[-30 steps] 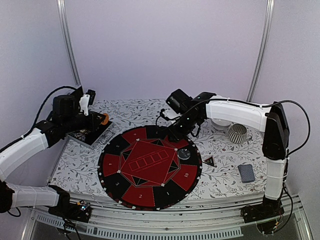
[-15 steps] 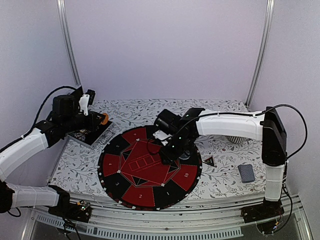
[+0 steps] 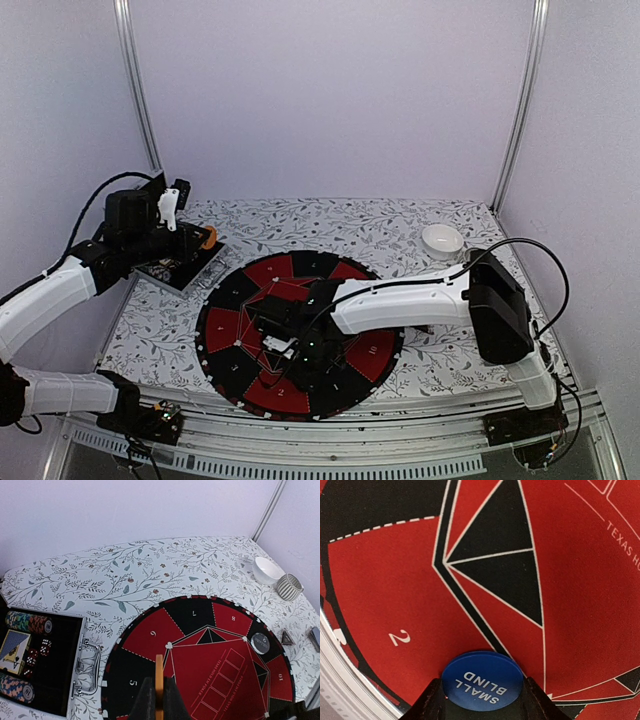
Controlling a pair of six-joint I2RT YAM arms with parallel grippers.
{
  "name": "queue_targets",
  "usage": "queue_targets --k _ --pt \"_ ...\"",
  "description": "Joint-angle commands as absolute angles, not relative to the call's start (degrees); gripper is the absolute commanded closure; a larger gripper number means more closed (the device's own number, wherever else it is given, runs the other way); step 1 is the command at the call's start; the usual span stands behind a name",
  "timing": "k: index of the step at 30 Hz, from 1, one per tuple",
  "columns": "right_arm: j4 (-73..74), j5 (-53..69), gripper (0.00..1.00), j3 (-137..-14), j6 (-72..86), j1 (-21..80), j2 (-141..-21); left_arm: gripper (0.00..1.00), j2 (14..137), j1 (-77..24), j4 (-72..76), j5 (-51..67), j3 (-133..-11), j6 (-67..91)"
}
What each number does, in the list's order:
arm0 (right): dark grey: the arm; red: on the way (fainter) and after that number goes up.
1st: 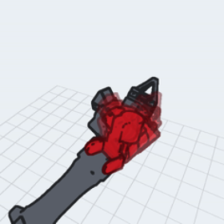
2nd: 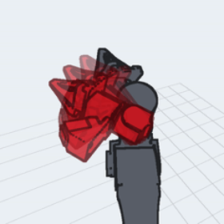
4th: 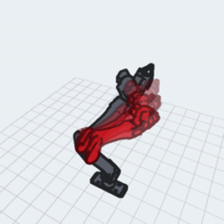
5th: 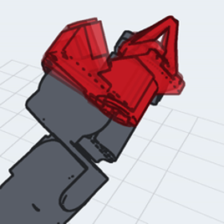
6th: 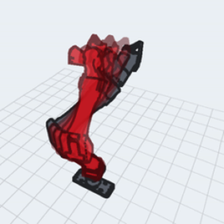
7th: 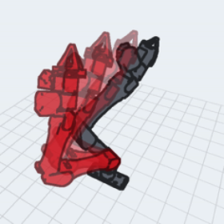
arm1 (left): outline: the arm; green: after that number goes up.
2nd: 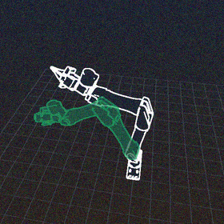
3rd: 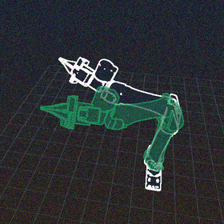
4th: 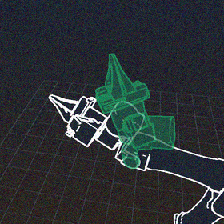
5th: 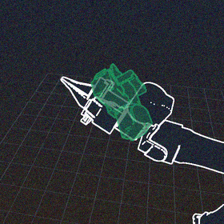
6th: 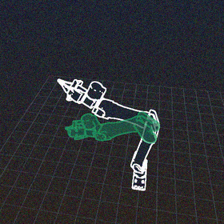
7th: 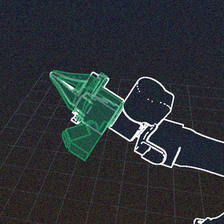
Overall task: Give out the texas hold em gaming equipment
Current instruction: Place the small blind button at position1.
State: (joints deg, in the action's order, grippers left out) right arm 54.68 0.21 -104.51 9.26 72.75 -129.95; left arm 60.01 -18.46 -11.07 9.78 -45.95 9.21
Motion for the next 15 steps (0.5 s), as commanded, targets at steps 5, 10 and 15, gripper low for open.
queue_targets --k 5,10,15 --pt "58.5 -1.6 0.88 -101.52 10.36 72.64 -129.48 1.0 59.72 -17.98 -10.26 10.35 -45.18 8.61" --pt "57.42 0.76 0.88 -99.48 10.61 73.87 -128.79 1.0 59.79 -18.0 -10.23 10.27 -45.09 8.61" --pt "58.35 0.39 0.87 -99.12 10.52 74.18 -128.67 1.0 59.99 -17.96 -10.26 10.32 -45.09 8.61"
